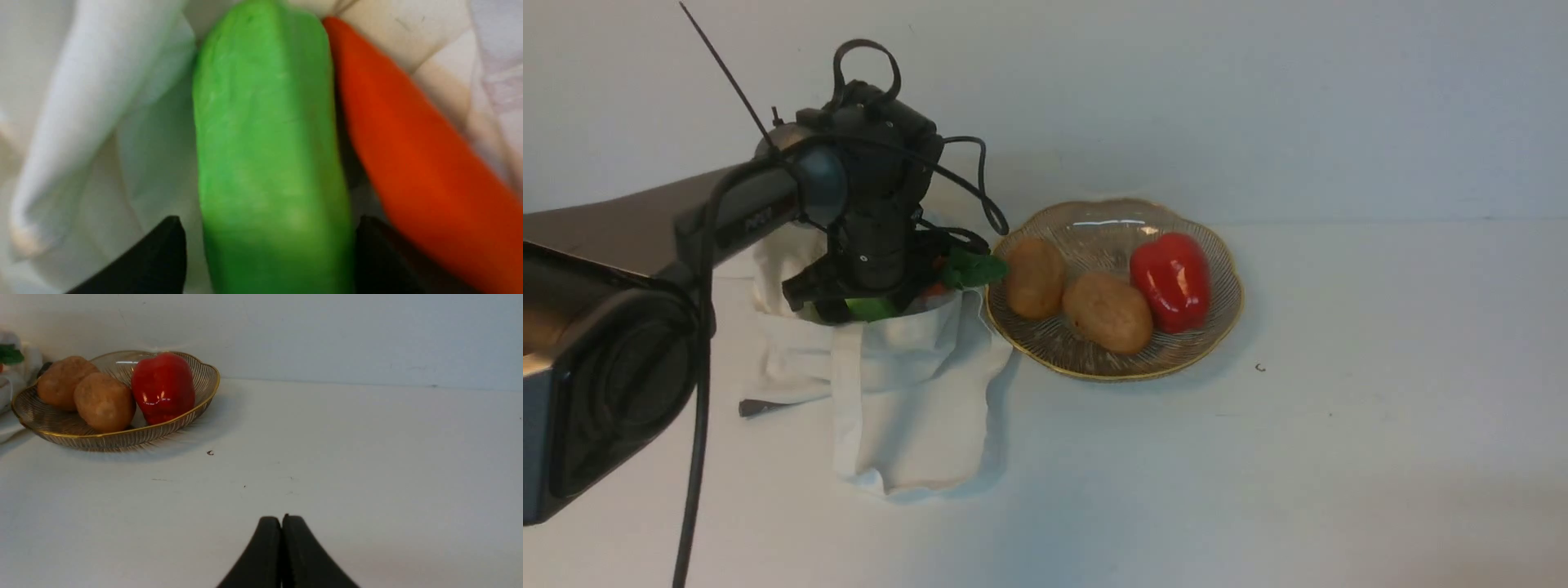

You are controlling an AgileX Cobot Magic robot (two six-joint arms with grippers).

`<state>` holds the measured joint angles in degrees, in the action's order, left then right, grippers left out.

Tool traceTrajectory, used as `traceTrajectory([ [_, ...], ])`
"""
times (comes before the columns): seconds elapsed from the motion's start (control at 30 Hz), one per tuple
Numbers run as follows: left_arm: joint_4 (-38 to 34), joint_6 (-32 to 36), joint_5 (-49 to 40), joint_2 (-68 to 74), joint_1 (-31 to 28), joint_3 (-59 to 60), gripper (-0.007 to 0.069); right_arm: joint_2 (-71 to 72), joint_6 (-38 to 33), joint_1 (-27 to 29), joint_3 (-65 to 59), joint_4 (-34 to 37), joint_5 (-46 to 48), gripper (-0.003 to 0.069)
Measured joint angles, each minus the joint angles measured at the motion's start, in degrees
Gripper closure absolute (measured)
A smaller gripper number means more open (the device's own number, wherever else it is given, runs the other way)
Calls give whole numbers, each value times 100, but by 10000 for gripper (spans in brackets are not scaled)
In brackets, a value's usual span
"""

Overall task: Take vegetables from cloth bag on white table place on plate.
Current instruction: 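Reach into the cloth bag and grasp the green cucumber with the left gripper, then place the green vegetable from the bag onto the plate with the left gripper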

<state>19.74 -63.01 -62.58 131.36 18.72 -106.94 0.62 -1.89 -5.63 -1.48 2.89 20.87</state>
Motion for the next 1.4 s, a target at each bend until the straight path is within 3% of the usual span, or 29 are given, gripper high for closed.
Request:
traceTrajectory([
  [0.23, 15, 348, 7, 195, 0, 0, 160, 0, 0, 0, 0, 0, 0, 673],
  [0.33, 17, 913, 18, 195, 0, -21, 254, 0, 0, 0, 0, 0, 0, 673],
  [0.6, -240, 2130, -440, -224, 0, -705, 259, 0, 0, 0, 0, 0, 0, 673],
  [0.73, -714, 3000, -690, -660, 0, -1414, 259, 0, 0, 0, 0, 0, 0, 673],
  [1.0, -2797, 5358, -605, -770, 164, -2054, 259, 0, 0, 0, 0, 0, 0, 673],
  [1.4, -2848, 5343, 1072, 316, 925, -2054, 259, 0, 0, 0, 0, 0, 0, 673],
])
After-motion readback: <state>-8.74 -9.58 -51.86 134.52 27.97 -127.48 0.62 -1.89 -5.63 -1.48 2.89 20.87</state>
